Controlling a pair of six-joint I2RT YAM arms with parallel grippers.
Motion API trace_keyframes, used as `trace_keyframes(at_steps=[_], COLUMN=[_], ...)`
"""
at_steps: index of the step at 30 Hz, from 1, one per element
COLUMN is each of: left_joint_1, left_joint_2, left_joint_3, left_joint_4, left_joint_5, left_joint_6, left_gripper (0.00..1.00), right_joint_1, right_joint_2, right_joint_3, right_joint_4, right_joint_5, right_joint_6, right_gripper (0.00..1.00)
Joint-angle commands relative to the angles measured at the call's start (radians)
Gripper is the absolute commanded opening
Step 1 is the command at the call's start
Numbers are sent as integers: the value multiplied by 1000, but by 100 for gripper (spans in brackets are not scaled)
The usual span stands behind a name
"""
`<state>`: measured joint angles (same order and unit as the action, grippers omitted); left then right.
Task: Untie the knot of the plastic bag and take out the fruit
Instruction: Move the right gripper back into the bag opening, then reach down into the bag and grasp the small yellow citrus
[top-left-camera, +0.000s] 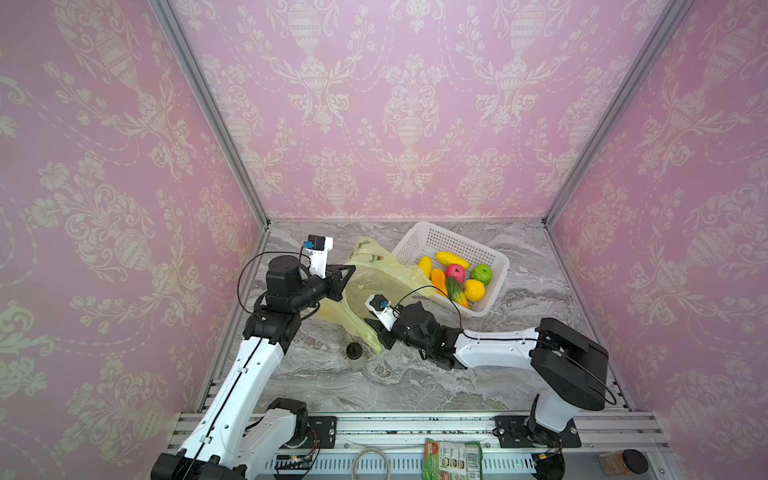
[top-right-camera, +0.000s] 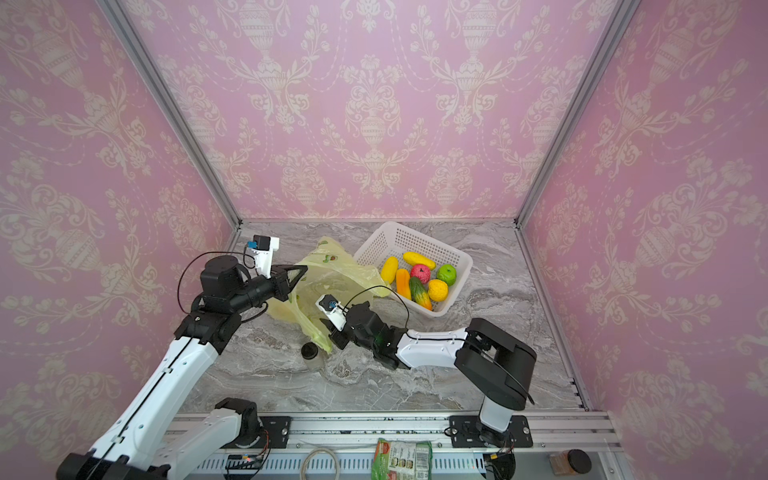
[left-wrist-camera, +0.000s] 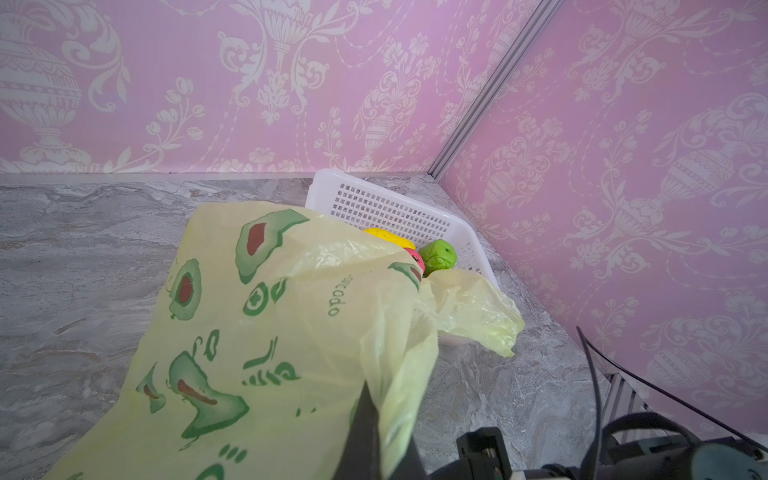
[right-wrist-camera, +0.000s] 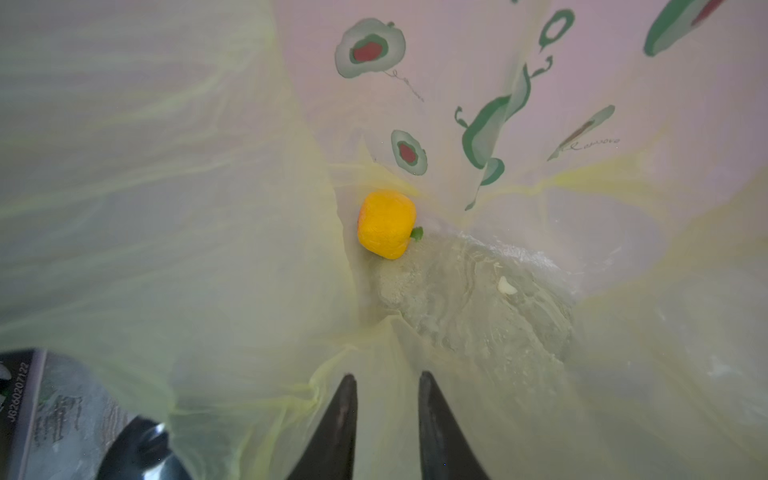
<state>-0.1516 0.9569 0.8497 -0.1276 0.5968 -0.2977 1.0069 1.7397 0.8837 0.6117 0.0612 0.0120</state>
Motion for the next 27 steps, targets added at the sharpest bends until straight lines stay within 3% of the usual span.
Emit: trace_keyframes(at_steps=[1,13,18,27], left_joint_1=[10,9,10,10], left_joint_2=[-9,-9,-10,-10], left_joint_3=[-12,-12,-13,-18], left_joint_4=[15,16,18,32], left_joint_5=[19,21,23,38], left_joint_6=[-11,-12,-13,-25], left_gripper=[0,0,0,0], right_joint_1=[-15,-75,-100,-102], right_joint_2=[47,266,343,476], right_joint_3=[60,229,311,510], right_joint_4=[59,32,25,-82], right_joint_5=[-45,-188,-273,-321], right_joint_6=[75,239,331,434], right_gripper=[28,34,44,64])
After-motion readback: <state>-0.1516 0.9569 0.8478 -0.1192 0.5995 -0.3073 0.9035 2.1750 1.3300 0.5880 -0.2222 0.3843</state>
